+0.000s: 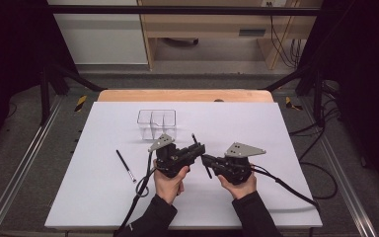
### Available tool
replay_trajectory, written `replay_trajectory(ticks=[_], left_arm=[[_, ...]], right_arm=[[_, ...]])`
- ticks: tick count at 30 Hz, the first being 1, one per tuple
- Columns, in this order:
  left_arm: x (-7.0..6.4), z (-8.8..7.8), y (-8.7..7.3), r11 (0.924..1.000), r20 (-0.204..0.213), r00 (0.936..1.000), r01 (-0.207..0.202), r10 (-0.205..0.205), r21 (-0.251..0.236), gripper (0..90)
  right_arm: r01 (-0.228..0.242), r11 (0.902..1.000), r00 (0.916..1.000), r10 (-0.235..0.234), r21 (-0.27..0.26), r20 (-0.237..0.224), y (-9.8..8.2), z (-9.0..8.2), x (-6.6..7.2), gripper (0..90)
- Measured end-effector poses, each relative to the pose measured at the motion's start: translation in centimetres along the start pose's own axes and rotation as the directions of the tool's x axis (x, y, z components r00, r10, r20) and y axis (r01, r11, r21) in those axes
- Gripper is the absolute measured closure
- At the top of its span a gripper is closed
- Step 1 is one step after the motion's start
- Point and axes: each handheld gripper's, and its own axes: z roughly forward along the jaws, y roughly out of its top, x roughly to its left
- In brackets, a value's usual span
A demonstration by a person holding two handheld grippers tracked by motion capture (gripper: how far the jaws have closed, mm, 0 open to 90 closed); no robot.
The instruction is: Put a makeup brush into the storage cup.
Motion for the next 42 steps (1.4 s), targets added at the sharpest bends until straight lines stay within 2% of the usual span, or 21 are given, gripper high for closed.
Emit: replay_trajectory(ticks=[7,18,27,35,42], left_arm=[[0.0,0.0,-0.1,0.9999,0.005,0.9999,0.014,-0.014,-0.001,82.3],[-0.2,-0.1,-0.1,1.0,0.001,1.0,-0.007,0.007,-0.003,82.7],[-0.2,-0.4,0.0,0.9988,-0.01,0.9987,-0.05,0.05,-0.003,82.7],[-0.2,-1.0,0.3,0.9958,-0.028,0.9954,-0.091,0.091,-0.001,82.7],[0.1,-1.9,0.8,0.9926,-0.048,0.9915,-0.121,0.121,-0.012,82.7]], right_arm=[[0.003,1.0,1.0,-0.003,-0.002,0.0,0.0,0.0,0.1,84.3],[-0.004,1.0,0.9999,0.004,-0.003,-0.01,0.0,0.1,0.1,82.5],[-0.018,0.9998,0.9997,0.018,-0.006,-0.017,0.2,0.0,0.0,65.6],[-0.011,0.9999,0.9993,0.012,-0.011,0.035,0.3,-0.2,-0.2,50.8],[-0.002,0.9999,0.9964,0.003,-0.012,0.085,0.3,-0.2,-0.3,34.5]])
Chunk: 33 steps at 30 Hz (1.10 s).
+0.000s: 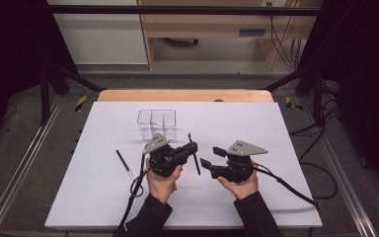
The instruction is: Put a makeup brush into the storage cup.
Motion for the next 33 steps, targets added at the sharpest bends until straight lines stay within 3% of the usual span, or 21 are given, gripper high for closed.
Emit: replay_trajectory(ticks=[11,17,24,33], left_arm=[[0.8,-1.6,1.0,0.9986,-0.036,0.9979,-0.053,0.053,0.002,82.7],[1.0,-2.0,1.5,0.9973,-0.051,0.9961,-0.072,0.073,0.01,82.6],[1.3,-2.8,2.2,0.9949,-0.071,0.9923,-0.1,0.101,0.013,82.5],[1.9,-3.9,2.9,0.9927,-0.088,0.9888,-0.119,0.12,0.015,82.5]], right_arm=[[-0.002,0.9993,0.9978,0.0,0.038,0.066,-0.2,0.3,-0.3,14.2],[-0.022,0.9985,0.9959,0.017,0.051,0.089,-0.4,0.4,-0.6,7.9],[-0.026,0.9981,0.9898,0.018,0.057,0.142,-0.5,0.2,-0.9,3.7],[-0.044,0.998,0.9878,0.037,0.045,0.151,-0.6,-0.4,-1.4,4.1]])
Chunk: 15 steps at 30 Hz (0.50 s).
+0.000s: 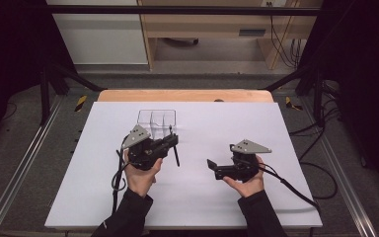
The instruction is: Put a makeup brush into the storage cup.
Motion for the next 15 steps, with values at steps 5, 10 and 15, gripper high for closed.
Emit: replay_trajectory(ticks=[5,10,15], left_arm=[[0.4,-0.4,0.4,0.9999,-0.011,0.9999,-0.013,0.013,0.001,82.5],[0.8,-1.0,1.0,0.9995,-0.028,0.9991,-0.032,0.032,-0.002,82.4],[1.3,-1.6,1.5,0.9987,-0.044,0.9977,-0.051,0.051,0.003,82.5]], right_arm=[[-0.005,1.0,1.0,0.005,-0.004,0.007,-0.1,-0.2,-0.3,4.0],[-0.005,1.0,0.9999,0.005,-0.002,0.008,-0.2,-0.4,-0.5,4.1],[-0.01,1.0,0.9999,0.01,0.002,0.009,-0.3,-0.5,-0.6,4.3]])
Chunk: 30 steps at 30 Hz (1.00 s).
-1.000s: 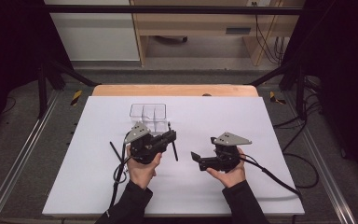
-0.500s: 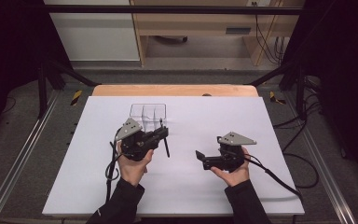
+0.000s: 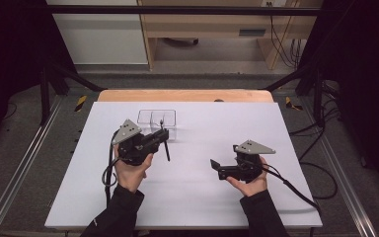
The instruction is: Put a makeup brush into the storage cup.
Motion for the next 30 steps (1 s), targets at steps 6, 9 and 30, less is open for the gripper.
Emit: replay_trajectory(ticks=[6,9,30], left_arm=[[0.6,-0.3,0.5,0.9998,-0.016,0.9997,-0.017,0.017,0.009,82.4],[0.8,-0.4,0.8,0.9997,-0.023,0.9995,-0.023,0.023,0.011,82.4],[2.1,-0.1,3.3,0.9985,-0.062,0.9966,-0.054,0.054,0.002,82.4]], right_arm=[[0.0,1.0,1.0,0.0,0.0,0.004,-0.1,-0.1,-0.1,4.2],[-0.002,1.0,1.0,0.002,0.0,0.007,-0.1,-0.2,-0.2,4.2],[-0.001,1.0,0.9997,0.001,-0.002,0.023,-0.4,-0.3,-0.6,4.7]])
